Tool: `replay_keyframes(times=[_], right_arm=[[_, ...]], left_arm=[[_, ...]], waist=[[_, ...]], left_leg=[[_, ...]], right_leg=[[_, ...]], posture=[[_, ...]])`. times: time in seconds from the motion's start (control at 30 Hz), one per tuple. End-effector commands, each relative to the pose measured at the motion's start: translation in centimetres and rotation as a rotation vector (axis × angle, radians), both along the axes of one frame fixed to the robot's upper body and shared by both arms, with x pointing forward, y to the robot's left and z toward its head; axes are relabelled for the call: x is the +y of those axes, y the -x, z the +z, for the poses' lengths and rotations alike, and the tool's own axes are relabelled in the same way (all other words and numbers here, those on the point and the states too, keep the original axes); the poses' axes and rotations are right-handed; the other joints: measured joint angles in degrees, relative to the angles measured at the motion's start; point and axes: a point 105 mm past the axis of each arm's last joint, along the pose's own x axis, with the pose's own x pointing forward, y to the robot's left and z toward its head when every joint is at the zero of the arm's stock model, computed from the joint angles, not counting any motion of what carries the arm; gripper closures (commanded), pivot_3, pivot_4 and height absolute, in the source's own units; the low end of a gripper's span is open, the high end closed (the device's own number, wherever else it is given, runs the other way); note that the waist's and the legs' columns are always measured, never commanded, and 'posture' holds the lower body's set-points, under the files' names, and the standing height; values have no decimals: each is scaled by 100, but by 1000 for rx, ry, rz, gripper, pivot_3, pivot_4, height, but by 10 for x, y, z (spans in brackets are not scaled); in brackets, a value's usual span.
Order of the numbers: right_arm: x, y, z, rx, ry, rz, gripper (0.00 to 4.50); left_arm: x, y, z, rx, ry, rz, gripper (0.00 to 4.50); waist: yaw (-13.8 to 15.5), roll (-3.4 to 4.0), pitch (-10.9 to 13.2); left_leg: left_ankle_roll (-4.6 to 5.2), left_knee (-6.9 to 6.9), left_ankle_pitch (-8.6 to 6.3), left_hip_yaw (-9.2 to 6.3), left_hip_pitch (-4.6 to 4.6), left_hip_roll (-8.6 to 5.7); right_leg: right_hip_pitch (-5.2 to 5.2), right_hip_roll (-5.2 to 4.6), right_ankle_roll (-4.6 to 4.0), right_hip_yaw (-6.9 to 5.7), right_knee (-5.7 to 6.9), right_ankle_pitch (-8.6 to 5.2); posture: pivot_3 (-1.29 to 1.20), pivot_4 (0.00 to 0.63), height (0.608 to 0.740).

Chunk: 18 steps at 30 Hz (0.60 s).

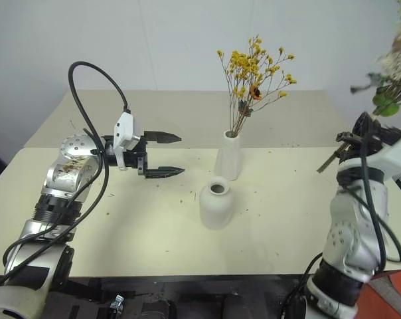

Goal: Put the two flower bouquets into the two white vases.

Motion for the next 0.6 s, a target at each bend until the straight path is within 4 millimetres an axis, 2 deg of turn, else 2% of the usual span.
replay_keyframes(times=[0.03, 0.1, 0.23, 0.47, 0.6], right_arm=[[40, 23, 27, -157, 80, 199, 4272], [64, 27, 33, -198, 97, 339, 4272], [114, 23, 37, -220, 122, 588, 4272], [154, 19, 29, -194, 181, 761, 4272], [160, 21, 17, -172, 199, 792, 4272]], left_arm=[[0, 7, 17, -46, 23, -47, 0], [2, 11, 14, -33, 14, -67, 0], [7, 18, 8, -14, -2, -63, 0], [11, 34, 8, 9, 0, -69, 0], [17, 32, 5, 18, -8, -25, 0]], waist=[[-27, 0, 0], [-60, 1, -1], [-118, 3, -2], [-39, 3, -2], [-23, 3, -2]], left_leg=[[0, 2, 0, 0, 4, 0], [1, 1, 0, 0, 15, 2], [1, -5, 0, 2, 20, 8], [1, -4, 0, -1, 10, 4], [1, -4, 0, -1, 11, 6]], right_leg=[[5, 0, 0, 0, 0, 0], [10, 4, 6, 1, 2, -4], [8, 9, 31, 7, 5, -23], [5, 4, 27, 2, 2, -22], [5, 5, 29, 0, 2, -23]], posture=[[0, 150, 740], [0, 150, 740], [0, 150, 740], [0, 150, 740], [0, 150, 740]])
